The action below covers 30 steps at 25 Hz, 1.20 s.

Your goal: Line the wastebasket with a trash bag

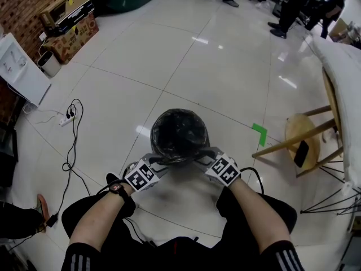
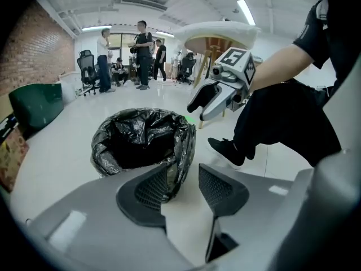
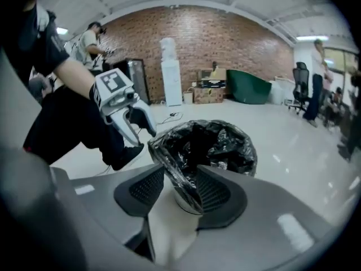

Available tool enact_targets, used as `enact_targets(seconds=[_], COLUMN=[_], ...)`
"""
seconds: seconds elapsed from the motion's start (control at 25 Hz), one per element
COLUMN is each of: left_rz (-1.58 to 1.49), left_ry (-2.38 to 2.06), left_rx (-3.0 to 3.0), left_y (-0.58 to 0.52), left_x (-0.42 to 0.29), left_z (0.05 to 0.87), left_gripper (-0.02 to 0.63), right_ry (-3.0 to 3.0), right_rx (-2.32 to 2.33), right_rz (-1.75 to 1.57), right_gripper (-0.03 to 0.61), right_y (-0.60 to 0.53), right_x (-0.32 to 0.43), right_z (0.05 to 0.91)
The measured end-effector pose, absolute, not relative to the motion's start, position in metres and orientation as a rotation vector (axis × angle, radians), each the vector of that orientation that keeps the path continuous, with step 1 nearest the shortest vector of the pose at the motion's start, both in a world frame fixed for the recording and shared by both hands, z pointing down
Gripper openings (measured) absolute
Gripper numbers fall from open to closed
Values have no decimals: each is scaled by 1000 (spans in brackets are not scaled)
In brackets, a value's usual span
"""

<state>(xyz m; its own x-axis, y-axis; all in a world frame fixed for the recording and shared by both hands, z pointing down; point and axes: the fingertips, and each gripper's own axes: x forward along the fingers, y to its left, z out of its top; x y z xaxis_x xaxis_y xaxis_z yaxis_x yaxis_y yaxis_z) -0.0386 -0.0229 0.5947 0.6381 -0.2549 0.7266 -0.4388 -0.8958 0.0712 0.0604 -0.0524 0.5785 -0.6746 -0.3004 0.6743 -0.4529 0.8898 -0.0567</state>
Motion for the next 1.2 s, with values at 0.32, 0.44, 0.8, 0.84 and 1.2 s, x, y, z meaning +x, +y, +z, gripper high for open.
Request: enact_targets(seconds=[0.32, 0.44, 0.8, 0.84, 1.2], left_rz=[1212, 1225, 1271, 1268, 1175], left_ry=[-618, -579, -538, -543, -449], left_rx=[2606, 2595, 2548, 2538, 2524], left_y=[-28, -24, -18, -19, -18], left_x=[-35, -36, -31, -32, -37], left_z=[613, 619, 649, 653, 644], left_gripper=[1, 1, 0, 2, 160], right_ry=[-2168, -2174, -2130, -2129, -2224], right_rx=[513, 486, 490, 502, 485], right_rz=[3, 16, 185, 210, 445], right_gripper=[6, 6, 6, 6, 166], right_y=[-40, -31, -20, -23, -24], right_x=[50, 51, 59, 59, 67], right_z=[612, 612, 662, 666, 653])
